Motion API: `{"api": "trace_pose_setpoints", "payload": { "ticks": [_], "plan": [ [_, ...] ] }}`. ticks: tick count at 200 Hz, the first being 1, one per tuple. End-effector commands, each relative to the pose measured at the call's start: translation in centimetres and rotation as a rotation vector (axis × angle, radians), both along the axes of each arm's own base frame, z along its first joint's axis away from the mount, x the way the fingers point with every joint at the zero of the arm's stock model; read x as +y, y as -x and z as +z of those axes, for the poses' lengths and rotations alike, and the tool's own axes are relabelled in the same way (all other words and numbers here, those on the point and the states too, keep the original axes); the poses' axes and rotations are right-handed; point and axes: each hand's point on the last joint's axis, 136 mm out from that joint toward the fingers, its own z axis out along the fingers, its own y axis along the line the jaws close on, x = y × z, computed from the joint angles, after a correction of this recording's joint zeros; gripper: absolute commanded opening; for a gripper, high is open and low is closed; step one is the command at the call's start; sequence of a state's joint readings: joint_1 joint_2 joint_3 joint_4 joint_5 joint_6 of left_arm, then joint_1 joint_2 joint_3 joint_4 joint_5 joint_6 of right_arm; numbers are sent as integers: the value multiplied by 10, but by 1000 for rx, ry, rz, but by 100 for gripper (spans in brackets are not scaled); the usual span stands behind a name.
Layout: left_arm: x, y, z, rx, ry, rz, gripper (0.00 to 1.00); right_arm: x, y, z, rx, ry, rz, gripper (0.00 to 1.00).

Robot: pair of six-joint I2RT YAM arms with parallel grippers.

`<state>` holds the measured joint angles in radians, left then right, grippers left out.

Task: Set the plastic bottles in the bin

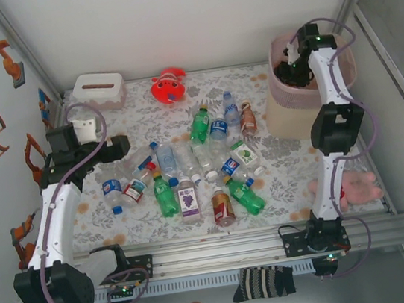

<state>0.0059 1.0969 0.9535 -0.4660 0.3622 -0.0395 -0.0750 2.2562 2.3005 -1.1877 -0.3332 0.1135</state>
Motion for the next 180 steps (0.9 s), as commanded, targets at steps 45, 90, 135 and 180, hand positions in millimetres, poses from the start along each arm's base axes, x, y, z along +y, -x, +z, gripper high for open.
{"api": "trace_pose_setpoints", "payload": {
  "ticks": [45,90,135,180],
  "plan": [
    [12,4,-14,87,-101,17,97,1,-2,-30,35,-12,-11,68],
    [17,8,-39,224,-155,5,97,-2,2,-18,14,3,-16,75],
    [20,14,-63,373,-211,-31,100,-5,8,-1,-12,19,-29,75],
    [47,23,-84,502,-313,88,97,-10,15,35,-74,35,-59,75]
  ]
}}
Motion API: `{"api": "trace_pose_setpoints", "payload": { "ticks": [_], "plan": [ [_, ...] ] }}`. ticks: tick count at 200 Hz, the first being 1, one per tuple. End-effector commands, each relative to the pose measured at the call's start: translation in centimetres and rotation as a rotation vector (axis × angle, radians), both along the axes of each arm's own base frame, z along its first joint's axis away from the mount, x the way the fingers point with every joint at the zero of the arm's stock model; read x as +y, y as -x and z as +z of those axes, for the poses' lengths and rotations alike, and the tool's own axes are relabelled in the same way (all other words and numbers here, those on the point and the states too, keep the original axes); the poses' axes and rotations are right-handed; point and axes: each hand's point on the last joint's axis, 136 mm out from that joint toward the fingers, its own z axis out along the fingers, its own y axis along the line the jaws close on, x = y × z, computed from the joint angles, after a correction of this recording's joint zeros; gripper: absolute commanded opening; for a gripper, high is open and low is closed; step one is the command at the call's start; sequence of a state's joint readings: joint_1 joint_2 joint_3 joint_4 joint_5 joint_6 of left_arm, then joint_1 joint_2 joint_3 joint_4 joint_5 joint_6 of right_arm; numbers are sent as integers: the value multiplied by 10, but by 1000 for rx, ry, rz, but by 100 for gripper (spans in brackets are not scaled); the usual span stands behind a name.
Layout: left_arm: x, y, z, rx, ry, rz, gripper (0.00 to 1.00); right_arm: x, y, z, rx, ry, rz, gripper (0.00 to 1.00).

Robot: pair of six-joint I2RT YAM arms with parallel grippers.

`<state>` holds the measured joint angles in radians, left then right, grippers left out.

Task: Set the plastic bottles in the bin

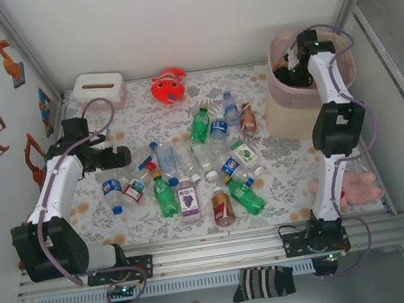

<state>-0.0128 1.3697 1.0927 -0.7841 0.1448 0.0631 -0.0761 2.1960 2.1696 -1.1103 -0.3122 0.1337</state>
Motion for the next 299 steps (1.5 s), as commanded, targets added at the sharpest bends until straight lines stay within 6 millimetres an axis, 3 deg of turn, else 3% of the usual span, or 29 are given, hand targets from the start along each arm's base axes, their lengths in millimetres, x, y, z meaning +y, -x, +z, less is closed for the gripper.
{"api": "trace_pose_setpoints", "payload": {
  "ticks": [1,56,83,132,193,299],
  "plan": [
    [18,10,-5,78,-88,57,97,-7,9,44,-76,24,-32,75],
    [34,30,-40,196,21,255,92,-14,24,104,-181,60,-59,75],
    [36,34,-53,262,57,275,81,-16,32,137,-246,78,-71,75],
    [37,34,-68,331,71,287,78,-15,49,182,-343,84,-76,75],
    [49,34,-84,402,11,294,74,-12,59,198,-378,77,-77,74],
    [41,30,-101,467,78,298,67,-10,75,208,-401,61,-92,74]
  ]
}}
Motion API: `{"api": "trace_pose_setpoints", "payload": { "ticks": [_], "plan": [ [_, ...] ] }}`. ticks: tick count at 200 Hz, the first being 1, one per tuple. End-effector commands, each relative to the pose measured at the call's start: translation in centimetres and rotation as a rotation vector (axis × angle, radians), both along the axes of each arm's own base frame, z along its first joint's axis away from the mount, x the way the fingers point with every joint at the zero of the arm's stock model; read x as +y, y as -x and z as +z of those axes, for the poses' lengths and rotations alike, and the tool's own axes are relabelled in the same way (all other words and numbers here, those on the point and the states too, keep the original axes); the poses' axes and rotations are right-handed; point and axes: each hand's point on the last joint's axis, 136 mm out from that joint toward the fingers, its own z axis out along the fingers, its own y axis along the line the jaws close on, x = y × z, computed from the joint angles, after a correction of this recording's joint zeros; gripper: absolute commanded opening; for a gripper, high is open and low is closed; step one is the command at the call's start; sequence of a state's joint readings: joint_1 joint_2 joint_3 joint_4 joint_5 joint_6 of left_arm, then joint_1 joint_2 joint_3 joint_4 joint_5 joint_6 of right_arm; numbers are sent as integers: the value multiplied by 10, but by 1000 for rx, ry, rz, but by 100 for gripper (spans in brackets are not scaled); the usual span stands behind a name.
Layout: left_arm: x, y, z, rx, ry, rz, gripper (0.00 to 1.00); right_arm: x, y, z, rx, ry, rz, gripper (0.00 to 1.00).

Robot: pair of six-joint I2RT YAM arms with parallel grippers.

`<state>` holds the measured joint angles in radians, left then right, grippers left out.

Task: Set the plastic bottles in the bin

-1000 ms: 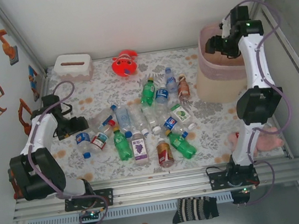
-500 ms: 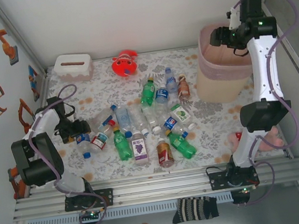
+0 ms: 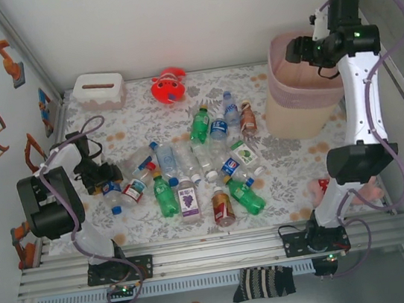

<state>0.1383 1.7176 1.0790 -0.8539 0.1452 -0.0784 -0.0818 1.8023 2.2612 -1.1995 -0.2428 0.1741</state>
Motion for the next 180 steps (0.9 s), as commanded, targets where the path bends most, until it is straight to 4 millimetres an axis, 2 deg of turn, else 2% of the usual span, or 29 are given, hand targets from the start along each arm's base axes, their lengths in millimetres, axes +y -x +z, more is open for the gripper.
{"api": "trace_pose_setpoints", "payload": {
  "ticks": [1,58,112,144,180],
  "plan": [
    [-2,0,4,15,22,16,67,-1,9,10,-21,-10,-14,74],
    [3,-1,10,-8,-5,18,59,0,17,12,-21,-13,-18,73],
    [5,-6,38,-120,-26,14,58,6,34,19,-40,-31,-5,72],
    [2,-12,80,-260,-23,11,58,17,46,28,-70,-65,23,72],
    [-25,-26,156,-517,107,-33,57,45,58,44,-157,-155,119,70]
  ]
}}
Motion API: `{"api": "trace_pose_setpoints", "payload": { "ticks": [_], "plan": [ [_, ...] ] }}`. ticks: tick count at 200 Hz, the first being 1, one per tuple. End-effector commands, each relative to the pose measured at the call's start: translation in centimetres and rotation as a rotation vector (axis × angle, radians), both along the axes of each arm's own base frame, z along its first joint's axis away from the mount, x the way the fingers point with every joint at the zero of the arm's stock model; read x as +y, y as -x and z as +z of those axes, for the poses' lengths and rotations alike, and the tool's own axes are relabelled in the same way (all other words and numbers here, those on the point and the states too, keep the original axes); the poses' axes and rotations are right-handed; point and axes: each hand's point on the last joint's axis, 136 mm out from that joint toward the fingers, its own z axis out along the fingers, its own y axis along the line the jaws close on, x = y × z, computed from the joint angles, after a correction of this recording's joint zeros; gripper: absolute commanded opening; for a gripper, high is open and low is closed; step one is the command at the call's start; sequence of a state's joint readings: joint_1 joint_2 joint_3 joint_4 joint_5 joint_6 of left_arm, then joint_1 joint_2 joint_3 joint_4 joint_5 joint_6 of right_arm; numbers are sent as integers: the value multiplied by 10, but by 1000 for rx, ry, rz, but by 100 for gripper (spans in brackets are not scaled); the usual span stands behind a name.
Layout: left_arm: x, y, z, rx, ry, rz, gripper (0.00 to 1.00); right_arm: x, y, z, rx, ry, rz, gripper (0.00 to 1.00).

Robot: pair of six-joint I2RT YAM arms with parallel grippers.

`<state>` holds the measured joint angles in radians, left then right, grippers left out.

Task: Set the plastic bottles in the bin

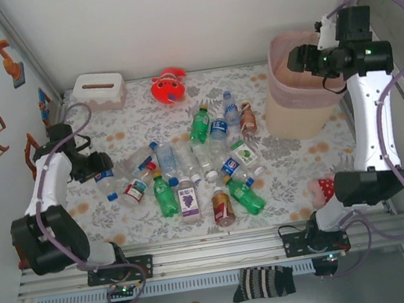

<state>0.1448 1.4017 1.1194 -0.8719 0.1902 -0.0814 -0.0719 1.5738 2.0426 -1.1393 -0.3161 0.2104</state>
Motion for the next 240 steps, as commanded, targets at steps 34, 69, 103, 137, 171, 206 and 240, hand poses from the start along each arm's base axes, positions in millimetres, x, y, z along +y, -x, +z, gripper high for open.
{"api": "trace_pose_setpoints", "payload": {
  "ticks": [34,69,103,137,171,206,240],
  "plan": [
    [-70,-9,137,-468,278,-214,58,68,22,44,-235,-222,254,70],
    [-125,2,210,-729,454,-420,59,123,49,70,-397,-345,499,70],
    [-160,19,270,-919,596,-559,59,177,84,86,-511,-410,766,70],
    [-190,48,320,-1090,726,-732,61,216,112,98,-619,-442,921,71],
    [-222,76,345,-1153,786,-902,61,247,132,107,-680,-486,1044,71],
    [-248,92,359,-1177,834,-1009,62,272,161,113,-762,-490,1199,72],
    [-267,97,357,-1155,828,-1065,61,293,171,103,-735,-458,1263,72]
  ]
}}
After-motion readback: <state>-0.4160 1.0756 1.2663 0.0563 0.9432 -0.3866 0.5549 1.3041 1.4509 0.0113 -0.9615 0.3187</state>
